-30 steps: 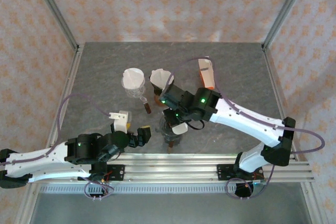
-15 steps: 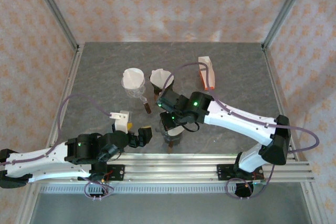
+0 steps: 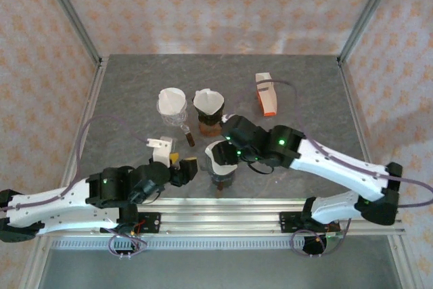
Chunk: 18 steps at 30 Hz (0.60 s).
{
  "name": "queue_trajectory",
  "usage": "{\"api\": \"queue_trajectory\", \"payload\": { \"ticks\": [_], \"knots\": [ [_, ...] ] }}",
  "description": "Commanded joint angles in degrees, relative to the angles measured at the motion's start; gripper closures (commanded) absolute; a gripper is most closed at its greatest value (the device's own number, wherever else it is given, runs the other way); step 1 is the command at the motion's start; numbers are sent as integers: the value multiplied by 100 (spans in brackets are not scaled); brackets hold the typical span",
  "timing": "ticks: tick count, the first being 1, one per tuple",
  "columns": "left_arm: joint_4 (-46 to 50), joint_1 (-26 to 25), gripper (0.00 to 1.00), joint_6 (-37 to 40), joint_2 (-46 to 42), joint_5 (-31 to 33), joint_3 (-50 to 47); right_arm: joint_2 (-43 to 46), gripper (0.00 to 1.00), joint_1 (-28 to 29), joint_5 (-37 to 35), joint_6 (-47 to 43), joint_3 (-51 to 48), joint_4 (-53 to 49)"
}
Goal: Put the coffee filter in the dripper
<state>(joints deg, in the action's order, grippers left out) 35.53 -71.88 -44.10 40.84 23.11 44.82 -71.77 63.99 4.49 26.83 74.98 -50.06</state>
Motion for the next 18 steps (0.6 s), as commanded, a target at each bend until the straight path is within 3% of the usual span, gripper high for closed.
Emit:
{"api": "queue_trajectory", "payload": {
  "ticks": [1,7,13,18],
  "knots": [
    [93,251,29,488,544,-366,527,365,50,24,-681,148,-341,136],
    [416,844,24,944,1767,-993,1206,785,45,9,-1141,254,-814,6],
    [242,1068,24,1004,2154,-1344,1217,935,43,-3,-1230,306,-1059,65],
    [271,1273,33,844,2118,-1451,996,906,42,-46,-1209,260,-1073,66]
  ]
}}
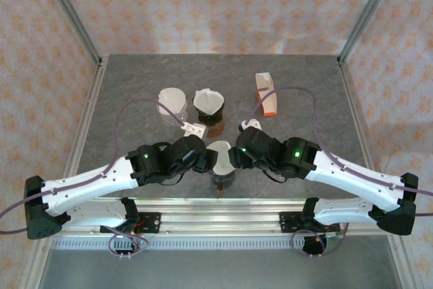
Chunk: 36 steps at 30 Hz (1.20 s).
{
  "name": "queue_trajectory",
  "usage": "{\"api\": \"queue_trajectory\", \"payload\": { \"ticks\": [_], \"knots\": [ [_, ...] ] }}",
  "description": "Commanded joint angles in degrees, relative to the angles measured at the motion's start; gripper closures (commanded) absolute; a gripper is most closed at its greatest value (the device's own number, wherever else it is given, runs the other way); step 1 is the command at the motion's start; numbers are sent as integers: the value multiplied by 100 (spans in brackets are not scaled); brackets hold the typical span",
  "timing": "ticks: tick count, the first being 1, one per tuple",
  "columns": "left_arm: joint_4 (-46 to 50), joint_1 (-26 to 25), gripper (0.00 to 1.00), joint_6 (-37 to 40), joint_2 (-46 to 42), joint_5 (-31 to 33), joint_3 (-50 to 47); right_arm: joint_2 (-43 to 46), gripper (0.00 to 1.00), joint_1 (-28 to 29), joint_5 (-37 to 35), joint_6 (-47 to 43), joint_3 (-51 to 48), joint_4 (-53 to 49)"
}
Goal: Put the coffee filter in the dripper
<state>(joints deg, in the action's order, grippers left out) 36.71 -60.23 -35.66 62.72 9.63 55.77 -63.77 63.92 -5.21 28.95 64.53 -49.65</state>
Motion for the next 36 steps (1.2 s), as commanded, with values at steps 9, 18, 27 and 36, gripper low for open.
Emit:
{"api": "queue_trajectory", "payload": {
  "ticks": [9,18,27,36],
  "knots": [
    [38,159,37,-112,-156,-194,-313,-239,48,-274,94,-274,162,224],
    [-50,166,37,-196,-225,-215,-419,-682,53,-285,17,-492,394,79],
    [-92,171,36,-204,-199,-217,-459,-691,79,-285,-59,-530,280,96],
    [-294,304,34,-341,-290,-506,-555,-850,87,-229,-128,-574,251,50]
  ]
}}
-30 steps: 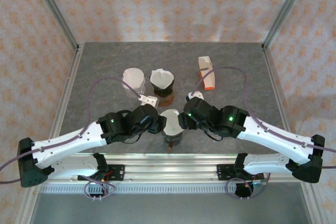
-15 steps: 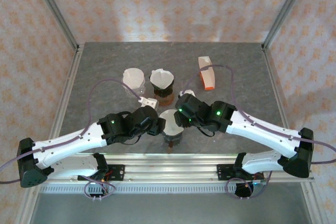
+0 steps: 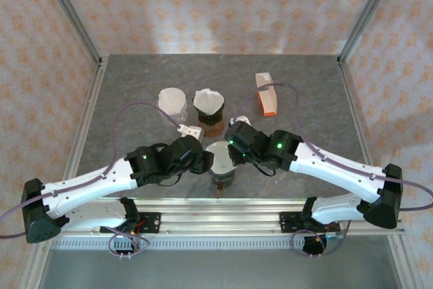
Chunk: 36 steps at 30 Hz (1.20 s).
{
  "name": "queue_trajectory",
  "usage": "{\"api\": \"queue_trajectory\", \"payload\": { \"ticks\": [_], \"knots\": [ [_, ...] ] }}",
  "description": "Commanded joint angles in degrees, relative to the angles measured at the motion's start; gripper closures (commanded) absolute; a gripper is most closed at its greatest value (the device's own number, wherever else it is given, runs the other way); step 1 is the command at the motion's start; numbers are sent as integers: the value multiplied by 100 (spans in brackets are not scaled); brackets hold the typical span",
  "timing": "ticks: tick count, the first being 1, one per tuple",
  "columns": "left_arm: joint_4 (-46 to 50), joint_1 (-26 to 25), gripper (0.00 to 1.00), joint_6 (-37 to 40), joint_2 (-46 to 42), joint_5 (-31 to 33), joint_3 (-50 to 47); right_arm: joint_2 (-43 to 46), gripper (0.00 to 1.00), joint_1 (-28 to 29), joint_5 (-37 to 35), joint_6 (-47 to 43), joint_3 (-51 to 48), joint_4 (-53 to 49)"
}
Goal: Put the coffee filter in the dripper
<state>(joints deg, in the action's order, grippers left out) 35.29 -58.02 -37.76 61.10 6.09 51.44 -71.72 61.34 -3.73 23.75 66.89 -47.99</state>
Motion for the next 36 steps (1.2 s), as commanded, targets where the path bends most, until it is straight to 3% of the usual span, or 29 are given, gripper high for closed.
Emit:
{"api": "queue_trajectory", "payload": {
  "ticks": [1,10,13,16,18,20,22,27,36],
  "knots": [
    [-199,110,33,-159,-178,-210,-152,-71,87,40,-298,-63,14,-114],
    [-427,298,20,-153,-415,-477,-191,-116,87,105,-417,-40,52,-132],
    [-422,356,21,-179,-415,-466,-270,-111,86,114,-434,-14,38,-157],
    [-307,414,33,-236,-397,-451,-324,-75,84,113,-457,25,4,-159],
    [-285,418,35,-256,-451,-467,-365,-35,75,114,-503,68,-2,-170],
    [-319,416,34,-266,-515,-503,-395,8,51,115,-508,80,15,-154],
    [-330,417,33,-267,-553,-538,-409,13,40,112,-437,70,63,-120],
    [-371,418,32,-311,-569,-574,-481,-334,29,103,-96,-2,301,-223],
    [-457,423,31,-274,-513,-600,-503,-928,27,-39,46,-183,515,-555]
  ]
}}
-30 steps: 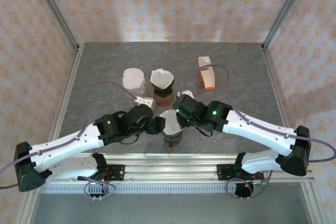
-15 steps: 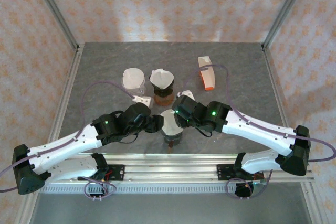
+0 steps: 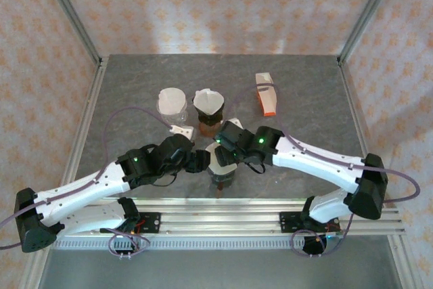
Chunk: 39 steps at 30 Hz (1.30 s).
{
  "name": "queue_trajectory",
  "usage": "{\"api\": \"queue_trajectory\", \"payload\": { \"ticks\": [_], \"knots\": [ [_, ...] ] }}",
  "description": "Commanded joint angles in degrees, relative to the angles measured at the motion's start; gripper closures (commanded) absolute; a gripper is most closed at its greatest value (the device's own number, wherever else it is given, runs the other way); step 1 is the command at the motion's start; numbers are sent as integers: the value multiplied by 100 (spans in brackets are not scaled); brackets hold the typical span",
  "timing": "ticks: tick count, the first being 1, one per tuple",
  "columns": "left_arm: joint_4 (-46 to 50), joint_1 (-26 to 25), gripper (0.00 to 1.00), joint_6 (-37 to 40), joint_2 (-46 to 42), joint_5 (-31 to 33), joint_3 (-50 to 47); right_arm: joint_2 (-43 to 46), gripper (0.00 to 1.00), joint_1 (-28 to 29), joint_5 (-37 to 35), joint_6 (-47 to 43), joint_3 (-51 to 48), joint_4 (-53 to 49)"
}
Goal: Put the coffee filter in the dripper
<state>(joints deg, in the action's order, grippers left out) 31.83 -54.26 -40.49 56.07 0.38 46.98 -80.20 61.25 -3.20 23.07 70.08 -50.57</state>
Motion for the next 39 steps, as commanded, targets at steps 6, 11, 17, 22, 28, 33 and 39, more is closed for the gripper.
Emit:
{"api": "queue_trajectory", "payload": {
  "ticks": [6,11,17,22,28,33,39],
  "knots": [
    [-160,39,30,-2,0,-44,-78,-385,27,-35,-88,-176,231,-419],
    [-173,46,31,-2,10,-60,-94,-553,27,-35,-206,-206,173,-430],
    [-172,47,29,-11,0,-57,-128,-695,27,-36,-216,-171,27,-249],
    [-228,43,23,-72,-119,-87,-147,-733,27,-35,-251,-132,-90,-141],
    [-351,40,19,-117,-319,-65,-233,-719,27,-10,-269,-92,-184,-42],
    [-345,43,18,-116,-212,-64,-250,-697,27,44,-351,-40,-241,32],
    [-454,45,14,-124,-234,-87,-291,-652,27,88,-436,7,-267,113]
  ]
}}
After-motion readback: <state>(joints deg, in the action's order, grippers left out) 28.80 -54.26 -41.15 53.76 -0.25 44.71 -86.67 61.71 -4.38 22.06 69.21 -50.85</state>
